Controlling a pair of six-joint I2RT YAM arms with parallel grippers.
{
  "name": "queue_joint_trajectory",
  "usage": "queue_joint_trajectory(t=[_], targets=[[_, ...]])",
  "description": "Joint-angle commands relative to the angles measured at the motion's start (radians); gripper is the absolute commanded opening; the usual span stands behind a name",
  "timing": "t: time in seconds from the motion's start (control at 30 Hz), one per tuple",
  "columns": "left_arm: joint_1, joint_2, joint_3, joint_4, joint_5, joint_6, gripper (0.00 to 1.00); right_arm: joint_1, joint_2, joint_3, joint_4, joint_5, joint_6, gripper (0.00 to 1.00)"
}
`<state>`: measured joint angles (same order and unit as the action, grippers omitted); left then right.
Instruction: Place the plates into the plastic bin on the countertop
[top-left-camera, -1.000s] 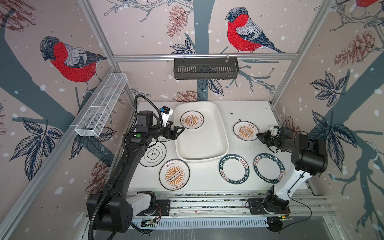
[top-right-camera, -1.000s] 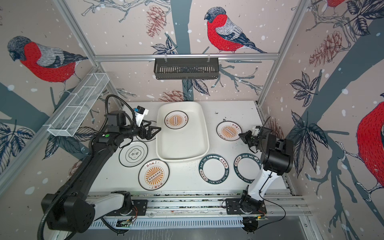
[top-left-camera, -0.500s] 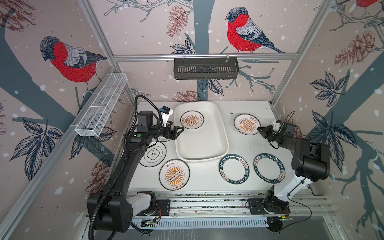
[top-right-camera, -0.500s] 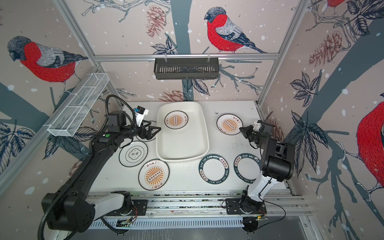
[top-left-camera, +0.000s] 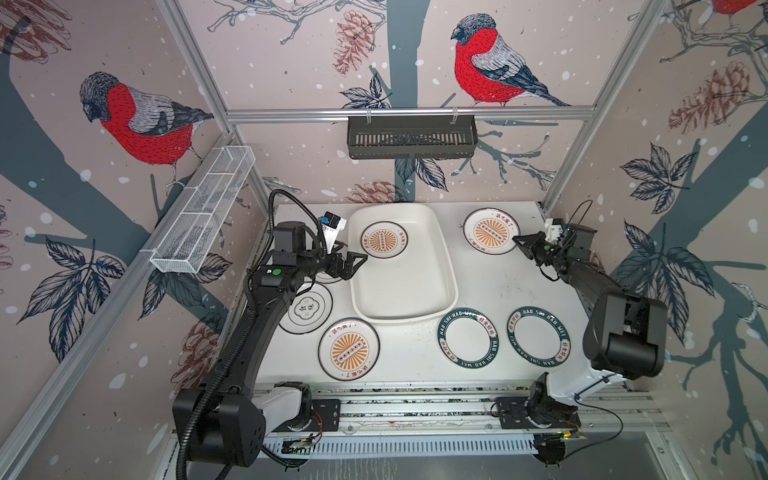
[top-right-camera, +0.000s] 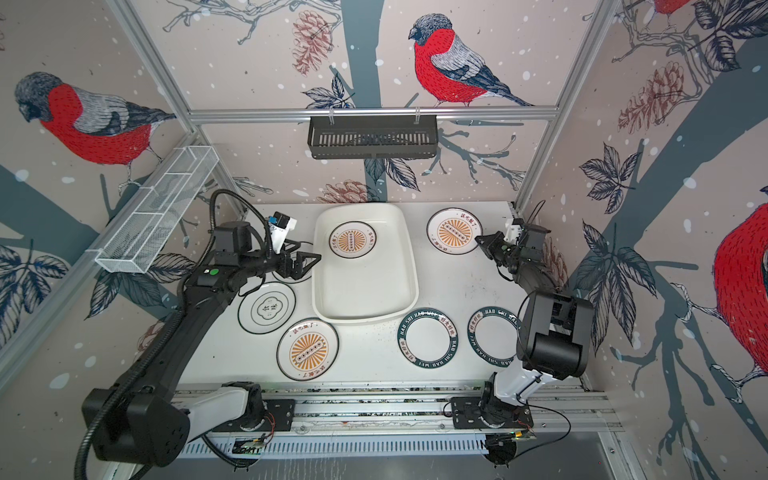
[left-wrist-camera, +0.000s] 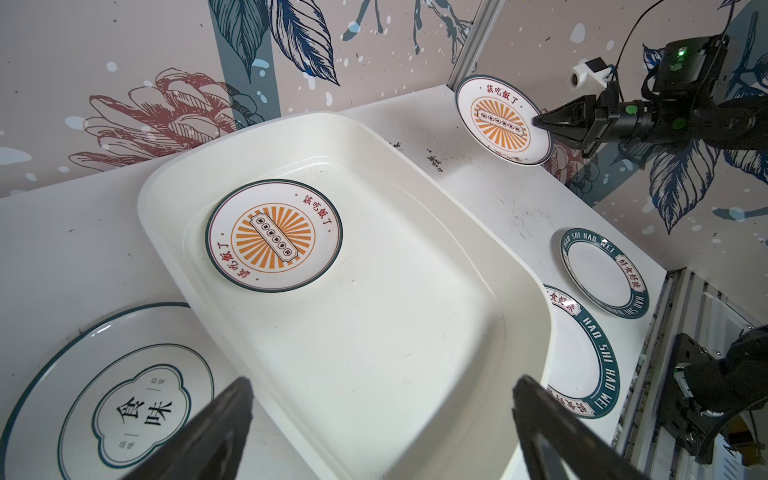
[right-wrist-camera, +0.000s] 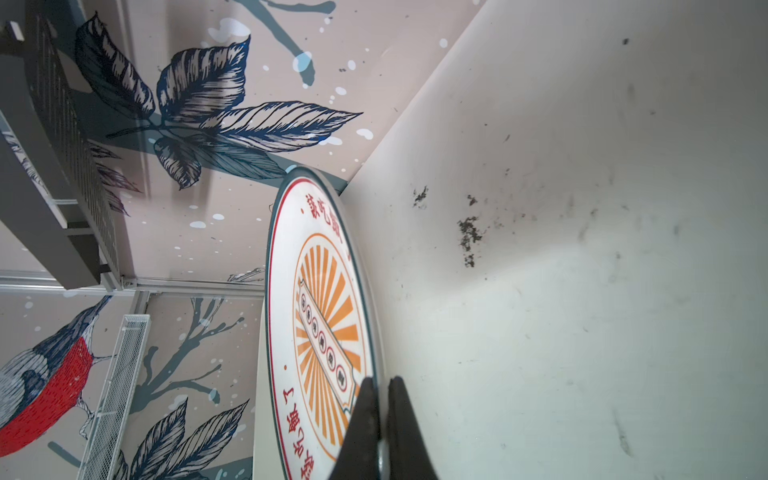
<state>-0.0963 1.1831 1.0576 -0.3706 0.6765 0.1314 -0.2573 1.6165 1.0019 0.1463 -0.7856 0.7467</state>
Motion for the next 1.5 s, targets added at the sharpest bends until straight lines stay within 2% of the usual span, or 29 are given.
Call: queue_joint_trajectory(t=[0.0, 0.33, 0.57, 0.67, 0.8, 0.93, 1.07, 1.17, 1.3, 1.47], targets=[[-0.002, -0.004, 0.014, 0.010, -0.002, 0.016, 0.97, 0.044, -0.025, 0.041, -0.049, 0.017, -0.026, 0.02], [-0.002, -0.007, 0.002, 0.016, -0.011, 0.007, 0.97, 0.274, -0.025, 0.127, -0.047, 0.106, 0.015, 0.02], [-0.002, -0.018, 0.024, -0.031, 0.134, 0.046, 0.97, 0.420, 0.039, 0.197, -0.037, 0.157, 0.029, 0.02], [-0.003, -0.023, 0.049, -0.084, 0.090, 0.121, 0.96, 0.472, 0.078, 0.231, -0.043, 0.184, 0.031, 0.02], [-0.003, -0.033, 0.103, -0.134, -0.049, 0.183, 0.96, 0.529, 0.139, 0.290, -0.051, 0.199, 0.028, 0.02], [-0.003, -0.068, 0.098, -0.100, -0.201, 0.164, 0.97, 0.573, 0.192, 0.340, -0.059, 0.231, 0.025, 0.02], [-0.003, -0.097, 0.077, -0.079, -0.291, 0.127, 0.97, 0.599, 0.246, 0.379, -0.059, 0.254, 0.029, 0.02], [-0.003, -0.111, 0.072, -0.108, -0.291, 0.133, 0.97, 0.616, 0.287, 0.411, -0.060, 0.274, 0.026, 0.02], [-0.003, -0.110, 0.087, -0.214, -0.214, 0.188, 0.97, 0.638, 0.354, 0.462, -0.065, 0.294, 0.029, 0.02], [-0.005, -0.157, 0.052, -0.206, -0.186, 0.178, 0.97, 0.672, 0.444, 0.552, -0.081, 0.324, 0.034, 0.02]])
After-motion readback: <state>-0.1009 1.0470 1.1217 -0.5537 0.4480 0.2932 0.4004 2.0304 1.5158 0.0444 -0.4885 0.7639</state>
